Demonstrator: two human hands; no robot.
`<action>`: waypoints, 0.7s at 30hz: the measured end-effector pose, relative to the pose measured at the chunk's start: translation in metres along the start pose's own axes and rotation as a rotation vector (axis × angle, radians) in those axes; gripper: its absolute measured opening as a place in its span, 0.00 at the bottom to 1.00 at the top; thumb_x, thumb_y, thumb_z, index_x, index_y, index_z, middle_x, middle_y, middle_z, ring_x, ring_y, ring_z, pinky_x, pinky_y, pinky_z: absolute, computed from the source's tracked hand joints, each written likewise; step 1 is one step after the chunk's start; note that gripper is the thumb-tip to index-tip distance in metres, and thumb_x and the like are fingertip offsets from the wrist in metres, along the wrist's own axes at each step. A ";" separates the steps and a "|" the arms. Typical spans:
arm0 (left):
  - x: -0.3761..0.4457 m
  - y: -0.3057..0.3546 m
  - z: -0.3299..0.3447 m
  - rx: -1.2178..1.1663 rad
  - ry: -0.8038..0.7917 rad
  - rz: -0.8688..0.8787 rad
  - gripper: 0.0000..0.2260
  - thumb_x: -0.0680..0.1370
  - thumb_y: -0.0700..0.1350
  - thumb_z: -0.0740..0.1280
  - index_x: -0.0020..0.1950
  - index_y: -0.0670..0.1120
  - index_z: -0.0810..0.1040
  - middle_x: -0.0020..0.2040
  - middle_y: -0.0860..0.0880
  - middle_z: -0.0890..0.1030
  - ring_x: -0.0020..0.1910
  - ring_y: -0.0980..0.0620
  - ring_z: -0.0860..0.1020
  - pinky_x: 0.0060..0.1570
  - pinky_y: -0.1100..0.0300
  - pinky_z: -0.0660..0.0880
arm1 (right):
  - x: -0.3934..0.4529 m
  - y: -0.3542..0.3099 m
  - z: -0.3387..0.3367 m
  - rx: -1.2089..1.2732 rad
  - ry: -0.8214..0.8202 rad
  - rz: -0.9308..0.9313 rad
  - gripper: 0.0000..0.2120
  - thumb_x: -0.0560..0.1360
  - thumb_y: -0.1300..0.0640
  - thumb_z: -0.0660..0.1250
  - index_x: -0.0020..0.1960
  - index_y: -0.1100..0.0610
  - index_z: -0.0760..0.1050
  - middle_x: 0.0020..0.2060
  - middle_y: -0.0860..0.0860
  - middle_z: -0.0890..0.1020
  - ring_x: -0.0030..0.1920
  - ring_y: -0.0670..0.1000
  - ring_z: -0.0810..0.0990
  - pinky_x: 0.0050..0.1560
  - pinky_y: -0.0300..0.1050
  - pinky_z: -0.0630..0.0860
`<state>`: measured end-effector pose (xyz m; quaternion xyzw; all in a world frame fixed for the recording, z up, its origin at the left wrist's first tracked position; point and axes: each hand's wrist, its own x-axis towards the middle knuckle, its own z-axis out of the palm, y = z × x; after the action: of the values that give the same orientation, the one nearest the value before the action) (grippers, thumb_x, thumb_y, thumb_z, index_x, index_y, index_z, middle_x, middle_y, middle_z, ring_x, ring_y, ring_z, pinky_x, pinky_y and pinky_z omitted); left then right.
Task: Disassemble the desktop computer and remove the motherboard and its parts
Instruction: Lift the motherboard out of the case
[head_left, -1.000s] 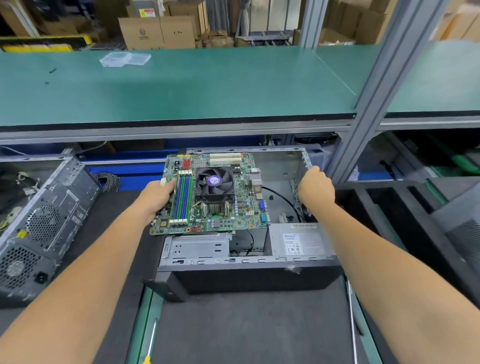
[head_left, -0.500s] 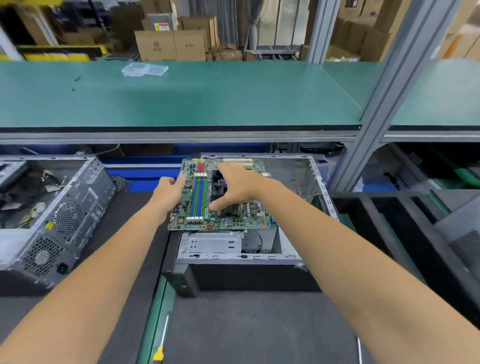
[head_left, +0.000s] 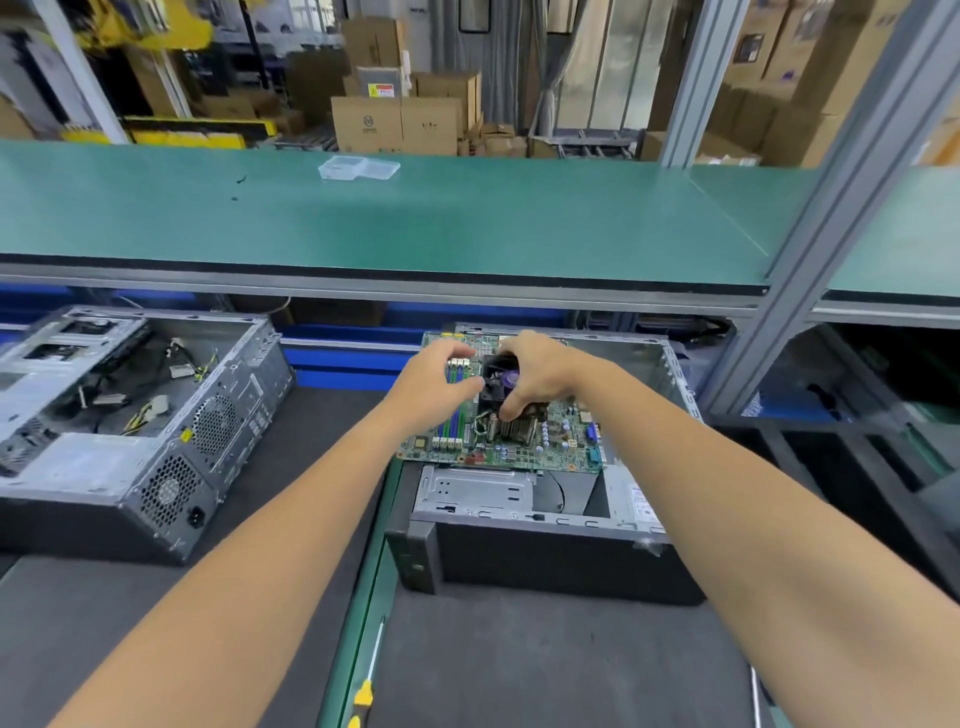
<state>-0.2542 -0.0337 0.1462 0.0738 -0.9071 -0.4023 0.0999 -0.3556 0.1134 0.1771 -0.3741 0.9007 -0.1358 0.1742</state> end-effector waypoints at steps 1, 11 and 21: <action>-0.001 0.004 0.001 -0.007 0.003 0.016 0.19 0.77 0.47 0.69 0.67 0.47 0.71 0.66 0.51 0.73 0.65 0.54 0.71 0.59 0.62 0.65 | -0.002 -0.001 0.000 0.001 0.018 -0.013 0.29 0.59 0.52 0.81 0.55 0.60 0.74 0.48 0.55 0.80 0.46 0.55 0.80 0.48 0.51 0.80; -0.001 0.018 -0.001 -0.105 -0.093 0.031 0.23 0.78 0.47 0.69 0.71 0.47 0.67 0.68 0.52 0.71 0.66 0.53 0.70 0.64 0.57 0.68 | -0.024 -0.014 -0.003 -0.011 0.113 -0.096 0.22 0.58 0.53 0.79 0.46 0.61 0.76 0.38 0.52 0.76 0.35 0.52 0.75 0.32 0.45 0.72; -0.019 0.047 -0.009 -0.151 -0.048 0.090 0.18 0.75 0.43 0.71 0.62 0.48 0.71 0.53 0.57 0.75 0.52 0.60 0.75 0.50 0.66 0.70 | -0.058 -0.042 -0.013 0.009 0.196 -0.076 0.20 0.57 0.51 0.78 0.42 0.59 0.77 0.32 0.52 0.79 0.31 0.52 0.75 0.31 0.47 0.73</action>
<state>-0.2356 -0.0053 0.1848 0.0156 -0.8786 -0.4664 0.1014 -0.2965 0.1276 0.2173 -0.3921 0.8980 -0.1822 0.0815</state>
